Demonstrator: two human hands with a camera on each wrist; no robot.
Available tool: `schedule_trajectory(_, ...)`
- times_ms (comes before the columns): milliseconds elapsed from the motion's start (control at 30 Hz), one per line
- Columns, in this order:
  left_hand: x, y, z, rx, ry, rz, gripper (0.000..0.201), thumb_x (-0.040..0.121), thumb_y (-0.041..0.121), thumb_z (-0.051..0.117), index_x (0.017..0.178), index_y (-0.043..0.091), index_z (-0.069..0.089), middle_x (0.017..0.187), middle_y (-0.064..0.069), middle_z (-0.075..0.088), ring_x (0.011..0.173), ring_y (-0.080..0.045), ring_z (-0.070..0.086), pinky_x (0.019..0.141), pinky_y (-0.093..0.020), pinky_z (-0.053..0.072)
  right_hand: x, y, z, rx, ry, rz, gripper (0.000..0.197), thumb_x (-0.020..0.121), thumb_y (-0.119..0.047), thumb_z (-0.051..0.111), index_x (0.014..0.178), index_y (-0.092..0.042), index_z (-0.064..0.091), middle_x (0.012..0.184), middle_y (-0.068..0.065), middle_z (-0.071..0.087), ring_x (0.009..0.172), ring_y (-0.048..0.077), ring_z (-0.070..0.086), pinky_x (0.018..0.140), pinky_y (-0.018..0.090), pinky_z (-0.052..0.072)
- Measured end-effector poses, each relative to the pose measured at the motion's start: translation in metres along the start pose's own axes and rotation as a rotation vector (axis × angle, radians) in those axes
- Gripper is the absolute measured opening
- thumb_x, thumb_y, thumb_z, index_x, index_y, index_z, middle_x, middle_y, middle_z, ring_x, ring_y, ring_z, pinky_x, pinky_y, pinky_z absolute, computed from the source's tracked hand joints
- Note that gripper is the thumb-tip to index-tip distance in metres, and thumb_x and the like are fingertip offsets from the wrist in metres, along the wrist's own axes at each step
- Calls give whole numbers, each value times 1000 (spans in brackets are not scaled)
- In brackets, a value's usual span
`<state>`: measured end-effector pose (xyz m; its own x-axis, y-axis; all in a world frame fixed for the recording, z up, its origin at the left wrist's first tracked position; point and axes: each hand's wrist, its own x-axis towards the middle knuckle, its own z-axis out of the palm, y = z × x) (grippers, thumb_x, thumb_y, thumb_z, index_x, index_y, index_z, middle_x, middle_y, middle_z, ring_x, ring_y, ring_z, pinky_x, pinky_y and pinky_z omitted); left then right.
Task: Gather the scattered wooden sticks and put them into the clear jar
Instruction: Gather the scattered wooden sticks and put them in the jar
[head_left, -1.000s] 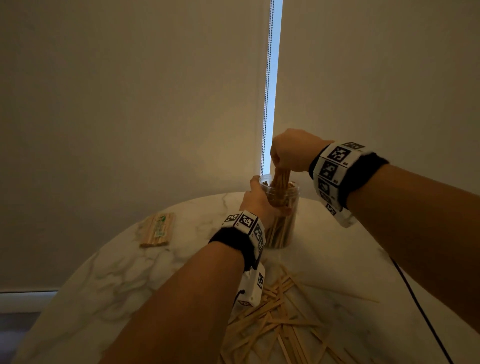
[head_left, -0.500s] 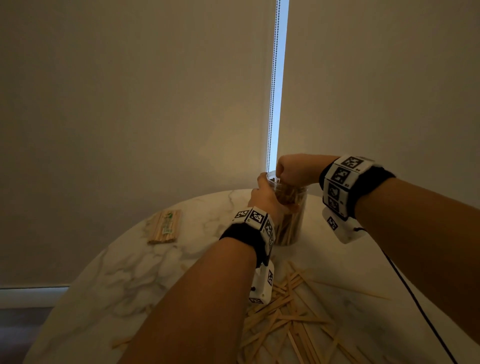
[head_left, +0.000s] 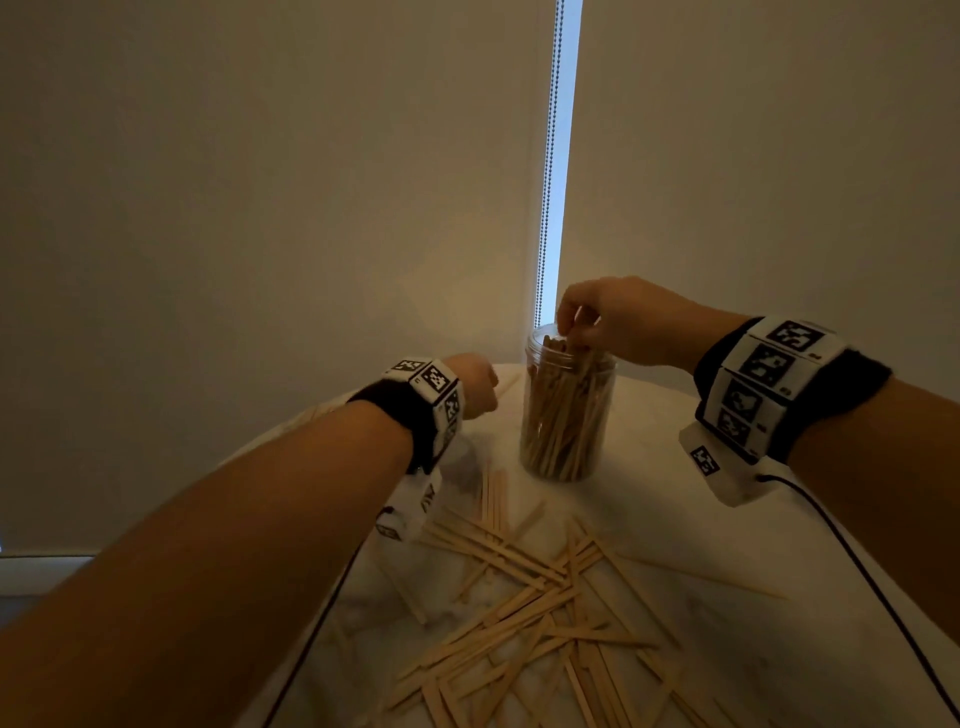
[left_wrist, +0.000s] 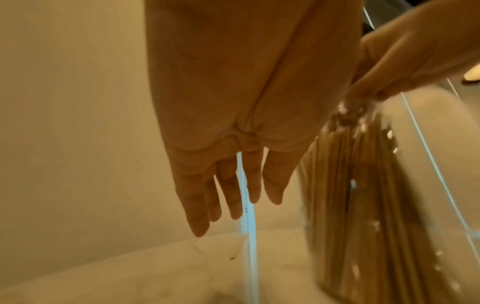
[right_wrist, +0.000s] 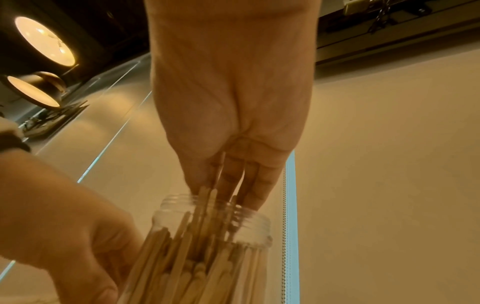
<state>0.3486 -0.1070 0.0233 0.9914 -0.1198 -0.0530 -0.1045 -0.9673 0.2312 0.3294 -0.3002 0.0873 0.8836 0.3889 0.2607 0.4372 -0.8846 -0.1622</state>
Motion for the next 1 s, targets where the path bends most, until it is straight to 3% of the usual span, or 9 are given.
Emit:
schedule_trajectory(67,10,-8,9,90,-55,17,44,98,22,57,142,18,54,144,-4,54,130,-22,51,105,-29,37,-2,-1,2,-43,-60,-24,13,98,-33,57,91,-27,66,85,-11,62,79,8,57,60,18,36)
schedule_trajectory(133,21,-11,23,127,-127,41,51,99,21,55,149,22,44,149,-4,48,135,-23,47,111,-31,34,-4,-2,3,-35,-82,-36,23,102,-33,49,84,-28,63,78,-12,59,76,10,55,60,22,35)
schedule_trajectory(300,48,-13,41,266,-190,36,60,103,20,43,158,20,20,161,-7,29,146,-25,31,117,-35,25,-17,-1,7,20,4,-53,22,100,-16,44,107,-23,63,104,-3,63,91,16,57,65,21,41)
schedule_trajectory(533,100,-8,43,389,-208,-19,46,101,14,42,147,12,46,148,-8,47,136,-26,46,113,-36,35,-33,14,6,87,10,-92,23,102,-17,42,112,-24,61,109,-1,61,96,15,57,78,27,48)
schedule_trajectory(600,117,-16,50,432,-237,8,39,100,21,48,137,15,56,137,-3,57,123,-25,55,106,-37,42,-35,20,7,100,100,-115,21,102,-19,44,113,-24,61,109,-3,59,95,13,56,76,23,45)
schedule_trajectory(700,122,-23,56,474,-254,73,31,95,23,60,125,15,65,121,1,64,106,-20,62,98,-35,49,-40,28,7,90,378,-116,16,101,-23,48,107,-20,62,101,-2,59,87,12,54,73,22,44)
schedule_trajectory(833,79,-12,48,475,-283,111,34,100,24,49,126,10,65,127,-7,65,113,-24,62,101,-35,46,-66,34,9,178,605,3,14,97,-22,51,94,-14,62,86,-3,62,75,13,53,66,27,45)
schedule_trajectory(900,52,-14,42,438,-273,125,38,101,25,45,132,12,63,132,-7,63,119,-25,60,106,-36,44,-85,35,13,199,547,107,15,96,-23,52,92,-14,64,84,-2,64,76,16,57,67,31,46)
schedule_trajectory(1000,-2,-13,42,382,-295,182,38,101,28,46,130,12,64,132,-7,63,120,-26,58,104,-33,44,-112,34,30,43,136,271,22,96,-30,52,98,-15,68,96,1,69,89,21,60,72,28,40)
